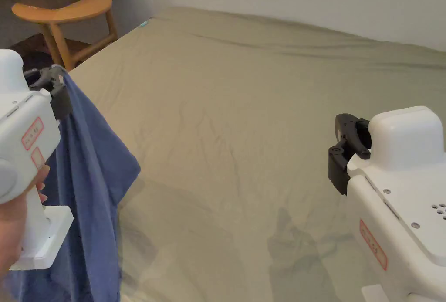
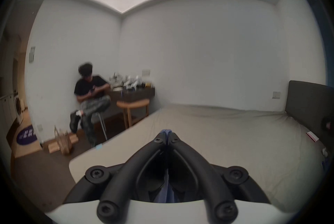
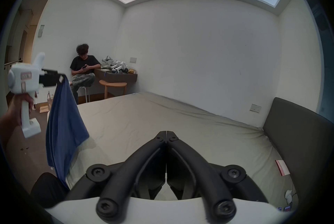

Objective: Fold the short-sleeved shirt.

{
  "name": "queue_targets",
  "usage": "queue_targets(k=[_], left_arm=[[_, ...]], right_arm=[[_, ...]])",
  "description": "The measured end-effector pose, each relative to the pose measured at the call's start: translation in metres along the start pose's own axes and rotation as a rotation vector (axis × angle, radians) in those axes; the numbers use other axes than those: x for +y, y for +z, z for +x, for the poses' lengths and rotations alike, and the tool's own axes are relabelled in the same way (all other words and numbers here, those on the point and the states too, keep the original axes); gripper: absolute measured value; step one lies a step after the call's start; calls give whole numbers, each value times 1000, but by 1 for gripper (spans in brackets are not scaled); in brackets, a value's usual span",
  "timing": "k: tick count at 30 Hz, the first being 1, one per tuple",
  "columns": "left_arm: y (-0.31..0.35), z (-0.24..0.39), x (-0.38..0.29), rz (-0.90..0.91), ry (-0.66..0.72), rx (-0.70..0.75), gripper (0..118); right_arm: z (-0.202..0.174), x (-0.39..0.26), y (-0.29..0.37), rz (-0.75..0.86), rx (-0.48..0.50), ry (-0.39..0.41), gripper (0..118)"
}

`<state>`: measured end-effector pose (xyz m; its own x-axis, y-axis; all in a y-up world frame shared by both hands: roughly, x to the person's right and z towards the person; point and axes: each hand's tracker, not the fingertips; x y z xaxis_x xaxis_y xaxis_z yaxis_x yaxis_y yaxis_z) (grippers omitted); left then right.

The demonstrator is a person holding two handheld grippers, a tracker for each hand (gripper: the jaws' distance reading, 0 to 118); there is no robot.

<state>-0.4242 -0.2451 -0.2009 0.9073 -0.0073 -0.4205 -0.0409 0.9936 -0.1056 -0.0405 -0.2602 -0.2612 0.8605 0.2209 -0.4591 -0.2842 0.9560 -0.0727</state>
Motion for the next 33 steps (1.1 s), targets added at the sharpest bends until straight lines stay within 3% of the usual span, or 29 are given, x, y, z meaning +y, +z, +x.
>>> queue_targets(k=[10,18,24,29,33], left_arm=[[40,81,124,261,-185,-218,0],[39,191,149,333,-290,-465,0],[-11,297,90,177,-385,-633,0],[-68,385,-11,-85,-469,-732,0],[-109,435,-116,-360,-559,-722,0]], right_arm=[[33,1,42,53,-96,-37,1],[83,-14,75,38,-238,-77,1],[123,-38,89,-20,-335,-94,1],[151,-66,87,-92,-403,-100,1],[170,-88,80,-150,-423,-131,1]])
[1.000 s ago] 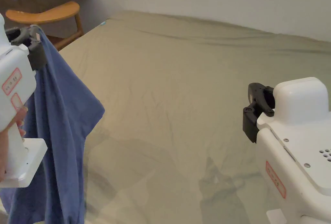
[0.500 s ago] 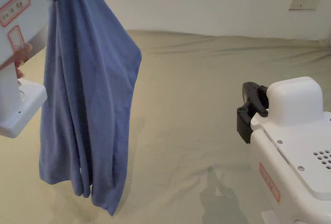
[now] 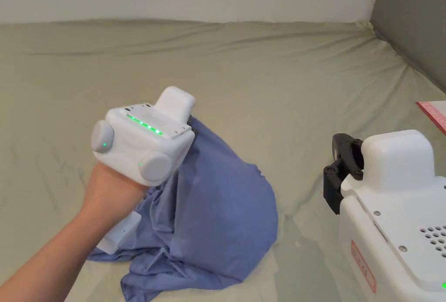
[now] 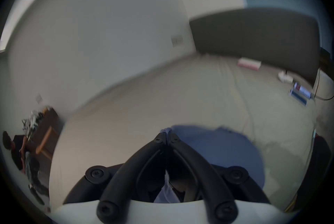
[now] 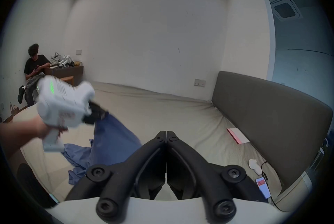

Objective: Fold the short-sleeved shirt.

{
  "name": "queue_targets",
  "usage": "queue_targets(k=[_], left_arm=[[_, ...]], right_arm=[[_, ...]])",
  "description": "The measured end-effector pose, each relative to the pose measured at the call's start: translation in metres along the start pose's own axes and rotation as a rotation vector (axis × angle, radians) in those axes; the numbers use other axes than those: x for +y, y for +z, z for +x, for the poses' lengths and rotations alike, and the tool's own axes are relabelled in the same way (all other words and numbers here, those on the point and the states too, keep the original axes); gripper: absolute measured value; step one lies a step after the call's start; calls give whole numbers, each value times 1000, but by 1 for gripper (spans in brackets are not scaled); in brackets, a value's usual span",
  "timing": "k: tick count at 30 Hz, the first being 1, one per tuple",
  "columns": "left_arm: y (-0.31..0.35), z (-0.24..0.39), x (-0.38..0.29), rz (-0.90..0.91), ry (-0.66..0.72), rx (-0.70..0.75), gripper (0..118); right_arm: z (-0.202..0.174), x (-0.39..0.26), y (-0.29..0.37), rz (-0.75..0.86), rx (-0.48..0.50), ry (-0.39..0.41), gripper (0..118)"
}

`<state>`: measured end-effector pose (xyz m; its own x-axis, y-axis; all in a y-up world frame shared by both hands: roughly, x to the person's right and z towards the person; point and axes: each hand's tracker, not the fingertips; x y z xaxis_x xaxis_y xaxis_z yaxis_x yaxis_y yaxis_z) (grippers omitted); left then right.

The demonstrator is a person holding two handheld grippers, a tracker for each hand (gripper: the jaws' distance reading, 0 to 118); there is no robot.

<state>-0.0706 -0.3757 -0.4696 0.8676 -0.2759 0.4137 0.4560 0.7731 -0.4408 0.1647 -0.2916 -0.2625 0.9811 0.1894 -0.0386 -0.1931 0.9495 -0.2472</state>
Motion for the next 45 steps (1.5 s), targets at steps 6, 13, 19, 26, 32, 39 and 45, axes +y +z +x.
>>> queue_targets(k=[6,13,19,26,32,39,45], left_arm=[[-72,18,-79,-276,129,-33,0],[-30,-15,-85,-219,236,-40,110],[84,-68,-49,119,355,88,109],[212,-64,-34,401,372,323,101],[251,-30,-46,483,355,422,2],[255,-5,-52,473,309,427,0],[254,-6,-50,459,279,391,0]], right_arm=[[7,-17,-17,-59,-19,4,1],[-5,-13,-22,-74,9,21,1],[-22,16,-14,-9,64,46,1],[-49,52,-2,105,106,54,1],[-78,58,9,157,125,62,1],[-93,47,16,170,143,91,1],[-92,44,15,161,142,98,1]])
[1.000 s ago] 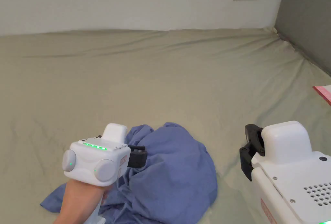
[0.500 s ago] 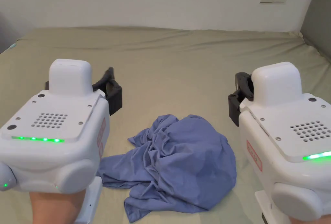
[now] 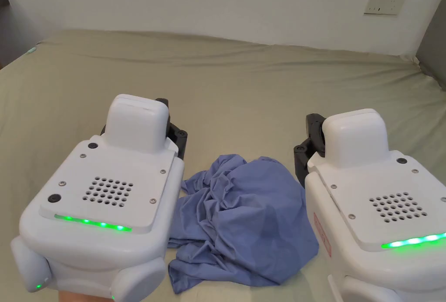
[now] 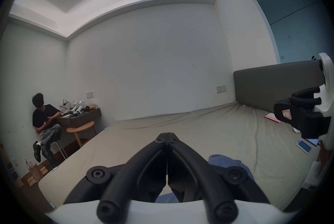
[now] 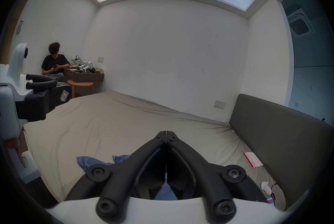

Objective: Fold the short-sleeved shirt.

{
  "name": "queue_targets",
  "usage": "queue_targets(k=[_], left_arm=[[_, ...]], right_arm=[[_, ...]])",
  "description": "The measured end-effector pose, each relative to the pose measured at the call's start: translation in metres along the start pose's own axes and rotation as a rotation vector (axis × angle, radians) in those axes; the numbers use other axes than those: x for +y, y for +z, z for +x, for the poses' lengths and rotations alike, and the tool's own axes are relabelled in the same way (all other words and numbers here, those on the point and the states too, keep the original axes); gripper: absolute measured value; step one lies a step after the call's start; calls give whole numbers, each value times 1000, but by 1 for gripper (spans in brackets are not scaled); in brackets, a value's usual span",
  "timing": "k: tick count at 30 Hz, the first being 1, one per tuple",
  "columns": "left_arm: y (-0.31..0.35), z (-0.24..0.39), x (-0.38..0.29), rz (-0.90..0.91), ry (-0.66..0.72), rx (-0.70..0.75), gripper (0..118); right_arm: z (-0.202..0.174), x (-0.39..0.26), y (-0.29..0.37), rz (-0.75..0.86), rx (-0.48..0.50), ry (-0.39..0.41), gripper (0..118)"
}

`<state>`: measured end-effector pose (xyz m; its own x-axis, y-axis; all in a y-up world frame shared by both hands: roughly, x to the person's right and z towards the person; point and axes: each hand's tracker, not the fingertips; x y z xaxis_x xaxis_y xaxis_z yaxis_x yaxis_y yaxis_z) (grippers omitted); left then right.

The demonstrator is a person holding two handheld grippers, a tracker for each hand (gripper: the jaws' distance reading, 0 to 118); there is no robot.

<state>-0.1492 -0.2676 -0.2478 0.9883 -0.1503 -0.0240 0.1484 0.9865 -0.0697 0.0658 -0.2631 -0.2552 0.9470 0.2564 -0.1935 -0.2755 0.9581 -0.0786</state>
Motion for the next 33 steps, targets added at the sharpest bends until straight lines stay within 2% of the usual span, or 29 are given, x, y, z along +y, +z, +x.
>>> queue_targets(k=[5,10,13,15,16,17,18,21,26,28,29,32,33], left_arm=[[-24,-2,-36,-153,6,-47,0],[-46,-2,-133,-496,74,-129,0],[-57,3,-188,-703,104,-160,0],[-61,10,-212,-757,108,-174,4],[-63,13,-221,-776,103,-161,31],[-66,15,-227,-787,102,-157,70],[-71,18,-234,-828,102,-165,88],[-74,24,-242,-843,153,-187,87],[-87,43,-257,-908,122,-197,85],[-85,46,-254,-880,103,-179,67],[-84,47,-252,-873,101,-184,52],[-82,54,-242,-842,35,-226,29],[-79,56,-237,-826,21,-235,10]], right_arm=[[4,-9,-3,-21,2,-3,1],[10,-26,-8,-65,-3,24,1],[17,-37,-13,-100,-9,13,1],[21,-44,-17,-132,-2,0,1],[23,-48,-19,-154,4,-6,1],[24,-52,-20,-165,1,-6,1],[25,-56,-22,-177,-4,-3,1],[29,-67,-27,-213,-13,14,1],[38,-81,-39,-265,-20,20,1],[41,-88,-47,-299,-21,38,1],[43,-91,-52,-315,-16,42,1],[52,-106,-79,-402,27,40,1],[55,-112,-90,-415,33,31,1]])
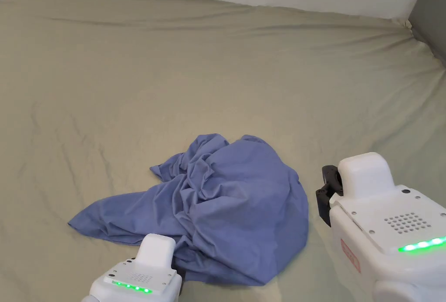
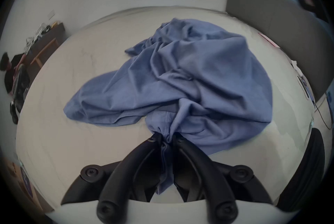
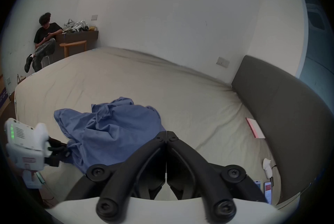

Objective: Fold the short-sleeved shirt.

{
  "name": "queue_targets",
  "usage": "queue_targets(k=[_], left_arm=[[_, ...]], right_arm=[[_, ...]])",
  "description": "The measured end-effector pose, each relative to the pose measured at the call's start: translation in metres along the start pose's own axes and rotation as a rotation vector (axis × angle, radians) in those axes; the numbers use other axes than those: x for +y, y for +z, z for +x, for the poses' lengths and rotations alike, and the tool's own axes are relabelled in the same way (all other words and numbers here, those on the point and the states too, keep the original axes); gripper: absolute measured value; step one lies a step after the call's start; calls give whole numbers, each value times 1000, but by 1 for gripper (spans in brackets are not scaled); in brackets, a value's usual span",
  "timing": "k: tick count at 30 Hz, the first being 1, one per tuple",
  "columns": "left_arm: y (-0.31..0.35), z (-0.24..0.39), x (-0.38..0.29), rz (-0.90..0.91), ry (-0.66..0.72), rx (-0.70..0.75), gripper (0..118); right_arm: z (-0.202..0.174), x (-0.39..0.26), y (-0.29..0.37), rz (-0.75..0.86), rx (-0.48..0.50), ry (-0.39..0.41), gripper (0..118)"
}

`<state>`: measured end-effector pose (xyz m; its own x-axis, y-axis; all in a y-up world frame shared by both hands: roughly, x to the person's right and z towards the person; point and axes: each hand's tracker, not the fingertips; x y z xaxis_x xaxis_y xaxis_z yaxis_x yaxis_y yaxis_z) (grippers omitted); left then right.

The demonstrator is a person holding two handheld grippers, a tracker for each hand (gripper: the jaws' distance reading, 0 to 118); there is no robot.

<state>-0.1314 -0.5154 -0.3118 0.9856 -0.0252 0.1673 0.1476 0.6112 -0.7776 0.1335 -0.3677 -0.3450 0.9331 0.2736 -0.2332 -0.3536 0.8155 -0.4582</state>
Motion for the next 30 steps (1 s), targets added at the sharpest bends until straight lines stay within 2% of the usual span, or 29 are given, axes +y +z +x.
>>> queue_targets(k=[2,5,6,12,16,18,19,20,21,22,23,24,25,26,28,30], left_arm=[[15,-2,0,40,16,-28,9],[45,-18,-5,51,67,-65,9],[55,-26,-8,59,78,-56,9],[88,-53,-20,60,105,-36,9],[87,-58,-24,49,126,-27,9],[84,-58,-26,42,126,-19,9],[83,-58,-26,42,127,-18,9],[83,-57,-26,42,127,-17,9],[81,-56,-27,42,121,-13,9],[79,-54,-27,41,113,-10,9],[78,-54,-26,43,110,-9,9],[77,-54,-26,48,110,-8,9],[77,-55,-24,50,111,-8,9],[77,-56,-23,50,111,-6,9],[84,-62,-19,72,120,2,9],[94,-70,-12,99,133,18,9]], right_arm=[[7,-4,-30,-38,27,-37,4],[19,-6,-89,-188,83,-68,74],[21,-7,-109,-225,107,-73,86],[20,-19,-224,-415,129,-45,87],[12,-20,-270,-457,148,-27,90],[5,-18,-279,-466,167,-5,89],[2,-17,-279,-451,174,13,80],[-1,-15,-277,-437,180,31,51],[-4,-12,-274,-428,232,42,10],[-5,-11,-271,-409,380,-1,10],[-15,-15,-266,-375,372,22,9],[-26,-16,-266,-389,238,165,9],[-29,-15,-265,-380,246,202,9],[-28,-12,-264,-383,241,180,9],[-17,-3,-252,-413,247,75,9],[-1,7,-233,-361,233,23,9]])
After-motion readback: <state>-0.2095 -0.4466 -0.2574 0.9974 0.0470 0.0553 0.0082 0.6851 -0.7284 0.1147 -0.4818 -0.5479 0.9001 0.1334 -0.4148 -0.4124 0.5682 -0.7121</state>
